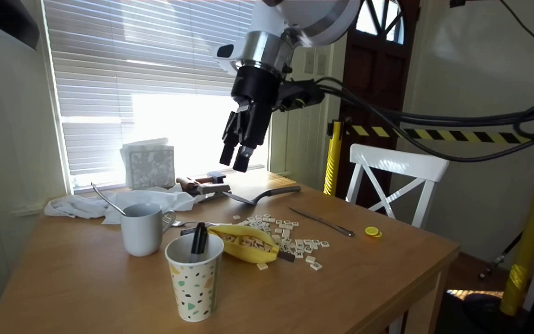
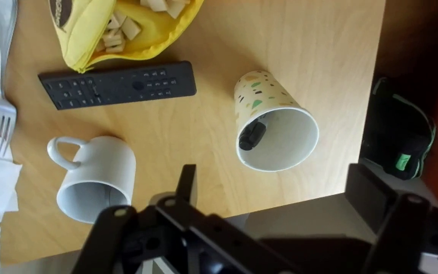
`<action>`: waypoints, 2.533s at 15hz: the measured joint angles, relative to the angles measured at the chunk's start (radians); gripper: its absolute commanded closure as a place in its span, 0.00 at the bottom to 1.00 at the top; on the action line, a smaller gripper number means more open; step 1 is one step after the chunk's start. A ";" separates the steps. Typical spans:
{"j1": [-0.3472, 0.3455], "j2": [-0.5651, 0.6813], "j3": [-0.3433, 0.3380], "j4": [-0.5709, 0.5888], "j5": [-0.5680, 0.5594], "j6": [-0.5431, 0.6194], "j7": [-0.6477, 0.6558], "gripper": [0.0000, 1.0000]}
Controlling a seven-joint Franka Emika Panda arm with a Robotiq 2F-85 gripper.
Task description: Remove the marker from the cup
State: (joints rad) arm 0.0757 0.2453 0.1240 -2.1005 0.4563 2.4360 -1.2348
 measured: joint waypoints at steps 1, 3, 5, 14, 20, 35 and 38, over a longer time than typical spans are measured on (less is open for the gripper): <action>-0.012 0.019 0.016 0.013 0.006 0.013 -0.049 0.00; -0.043 0.054 0.055 0.034 0.035 0.030 -0.173 0.00; -0.077 0.083 0.095 0.052 0.077 0.031 -0.306 0.00; -0.153 0.188 0.147 0.145 0.173 -0.216 -0.668 0.00; -0.137 0.255 0.122 0.225 0.165 -0.307 -0.663 0.00; -0.108 0.374 0.090 0.352 0.069 -0.320 -0.570 0.15; -0.104 0.388 0.092 0.366 0.055 -0.319 -0.566 0.31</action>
State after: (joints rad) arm -0.0284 0.6329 0.2162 -1.7346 0.5114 2.1166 -1.8008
